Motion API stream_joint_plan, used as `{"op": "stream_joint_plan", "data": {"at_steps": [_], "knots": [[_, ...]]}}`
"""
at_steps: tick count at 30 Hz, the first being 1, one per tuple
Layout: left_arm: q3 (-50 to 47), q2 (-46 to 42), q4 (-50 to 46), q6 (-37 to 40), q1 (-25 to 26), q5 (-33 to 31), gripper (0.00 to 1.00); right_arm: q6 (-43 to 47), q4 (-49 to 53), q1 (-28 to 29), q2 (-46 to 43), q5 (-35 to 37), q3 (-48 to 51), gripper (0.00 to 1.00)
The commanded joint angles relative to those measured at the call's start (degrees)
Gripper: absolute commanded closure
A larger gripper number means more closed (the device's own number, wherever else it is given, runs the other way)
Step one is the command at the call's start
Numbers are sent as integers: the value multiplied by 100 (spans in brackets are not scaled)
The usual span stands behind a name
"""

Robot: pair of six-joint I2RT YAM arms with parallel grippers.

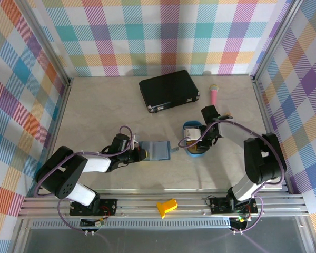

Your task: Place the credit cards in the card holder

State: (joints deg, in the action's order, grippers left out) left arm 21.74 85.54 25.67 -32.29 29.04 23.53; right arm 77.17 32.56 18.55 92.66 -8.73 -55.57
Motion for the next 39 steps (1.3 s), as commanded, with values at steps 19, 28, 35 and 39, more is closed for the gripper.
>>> {"op": "stream_joint_plan", "data": {"at_steps": [19,28,35,39], "knots": [[-91,-412,3,-2,-56,368,80,371,-16,53,86,5,-85,35],[-4,-806,120,-217,-56,541,78,317,-81,50,73,12,-85,35],[93,-1063,-59,-236,-54,578,77,325,-114,50,51,3,-93,35],[97,-1065,13,-172,-52,739,73,295,-46,45,148,-36,-137,38]]}}
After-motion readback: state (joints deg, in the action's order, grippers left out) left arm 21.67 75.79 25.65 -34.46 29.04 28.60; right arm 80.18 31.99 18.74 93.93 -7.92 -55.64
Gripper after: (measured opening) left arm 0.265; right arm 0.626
